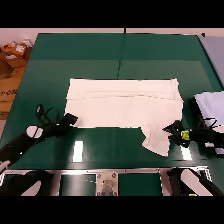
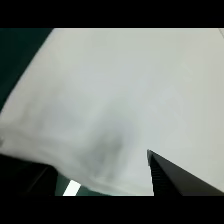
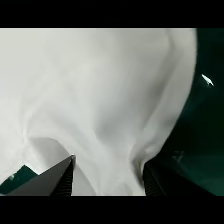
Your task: Fold the shirts.
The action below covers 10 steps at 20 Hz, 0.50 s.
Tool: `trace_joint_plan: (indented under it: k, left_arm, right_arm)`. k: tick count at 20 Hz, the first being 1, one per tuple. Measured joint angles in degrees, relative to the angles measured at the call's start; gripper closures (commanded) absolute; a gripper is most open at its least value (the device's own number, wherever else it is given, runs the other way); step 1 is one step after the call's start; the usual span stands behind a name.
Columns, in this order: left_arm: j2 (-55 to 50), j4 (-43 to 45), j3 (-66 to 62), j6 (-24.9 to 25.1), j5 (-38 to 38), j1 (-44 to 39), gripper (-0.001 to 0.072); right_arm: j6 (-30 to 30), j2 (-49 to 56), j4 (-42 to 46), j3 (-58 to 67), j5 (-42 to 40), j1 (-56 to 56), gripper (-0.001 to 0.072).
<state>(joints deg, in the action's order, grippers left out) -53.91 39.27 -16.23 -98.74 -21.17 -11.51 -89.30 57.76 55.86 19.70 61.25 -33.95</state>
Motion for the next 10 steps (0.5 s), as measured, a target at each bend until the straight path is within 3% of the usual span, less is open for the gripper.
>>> trace_joint_plan:
  k: [1, 3, 4, 5, 6, 7, 8, 10]
  left_arm:
    - [-1.3, -1.2, 0.0, 0.0, 1.3, -1.3, 0.0098]
    - [-3.1, -2.1, 0.2, 0.2, 2.3, -2.6, 0.0556]
    - [-3.6, -2.0, 0.3, 0.7, 2.0, -2.7, 0.0689]
    - [-3.9, -2.0, 0.3, 1.8, 1.6, -2.4, 0.0689]
    - [-4.1, -2.2, 0.3, 3.0, 1.3, -2.0, 0.0689]
    - [-4.2, -2.3, 0.3, 4.3, 1.0, -1.5, 0.0688]
    - [-4.3, -2.4, 0.2, 5.4, 0.3, -0.7, 0.0689]
    - [-4.4, -2.2, -0.2, 7.3, -0.8, 0.6, 0.0689]
  right_arm:
    - [0.0, 0.0, 0.0, 0.0, 0.0, 0.0, 0.0166]
    - [0.0, 0.0, 0.0, 0.0, -0.1, 0.0, 0.0167]
    - [0.0, 0.0, 0.0, 0.0, -0.1, 0.0, 0.0167]
    - [0.0, 0.0, 0.0, 0.0, 0.0, 0.0, 0.0168]
    - [0.0, 0.0, 0.0, 0.0, 0.1, 0.0, 0.0283]
    - [0.1, 0.0, 0.7, 0.0, 0.2, 0.0, 0.0498]
    - [0.2, 0.1, 2.3, 0.1, 0.4, 0.0, 0.0590]
    - [0.2, 0.1, 3.5, 0.7, 2.0, 0.0, 0.0589]
